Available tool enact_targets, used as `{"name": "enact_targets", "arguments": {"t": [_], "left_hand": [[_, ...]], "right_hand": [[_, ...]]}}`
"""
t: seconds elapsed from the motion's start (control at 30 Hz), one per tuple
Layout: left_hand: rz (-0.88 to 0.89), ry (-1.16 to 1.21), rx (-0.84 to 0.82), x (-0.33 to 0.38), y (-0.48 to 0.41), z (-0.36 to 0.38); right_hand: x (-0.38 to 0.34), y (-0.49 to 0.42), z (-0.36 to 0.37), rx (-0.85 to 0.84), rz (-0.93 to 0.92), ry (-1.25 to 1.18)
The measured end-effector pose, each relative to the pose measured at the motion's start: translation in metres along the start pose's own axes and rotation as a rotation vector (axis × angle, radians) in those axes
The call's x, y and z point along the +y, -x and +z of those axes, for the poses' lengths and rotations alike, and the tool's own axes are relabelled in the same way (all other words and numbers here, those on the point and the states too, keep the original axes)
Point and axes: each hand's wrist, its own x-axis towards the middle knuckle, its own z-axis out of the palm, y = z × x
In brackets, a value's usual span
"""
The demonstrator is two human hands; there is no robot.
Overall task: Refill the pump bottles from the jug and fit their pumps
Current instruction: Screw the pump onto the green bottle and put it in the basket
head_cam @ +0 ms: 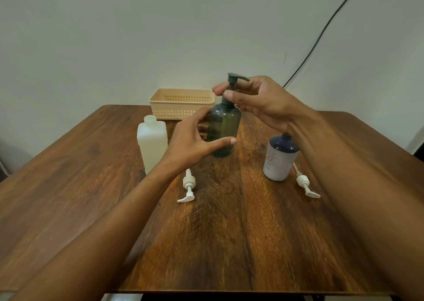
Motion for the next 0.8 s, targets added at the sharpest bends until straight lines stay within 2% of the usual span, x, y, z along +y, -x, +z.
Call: {"name": "enact_targets", "arguments": {"t": [0.2, 0.27, 0.37, 0.47, 0.7, 0.77, 0.8], "left_hand": [[0.044, -0.025, -0.002, 0.001, -0.001, 0.004], [0.041, -0.02, -0.002, 0.0, -0.001, 0.004], [0.037, -0.014, -0.002, -0.002, -0.001, 0.001], [0.044, -0.02, 0.005, -0.002, -0.002, 0.001], [0.055, -0.033, -0.003, 0.001, -0.001, 0.005], [0.048, -0.017, -0.005, 0.002, 0.0, 0.004], [0.045, -0.01, -0.002, 0.002, 0.0, 0.003]], "right_hand": [[0.002, -0.004, 0.019, 0.222, 0.012, 0.164], [0.001, -0.002, 0.019, 0.196, 0.027, 0.114], [-0.002, 0.002, 0.007, 0.047, 0.058, -0.003], [-0.006, 0.004, -0.002, -0.04, 0.04, 0.016], [-0.007, 0.0, 0.018, 0.252, 0.019, 0.297], [-0.007, 0.0, 0.019, 0.261, 0.01, 0.351], [-0.008, 0.0, 0.017, 0.218, 0.031, 0.304]]}}
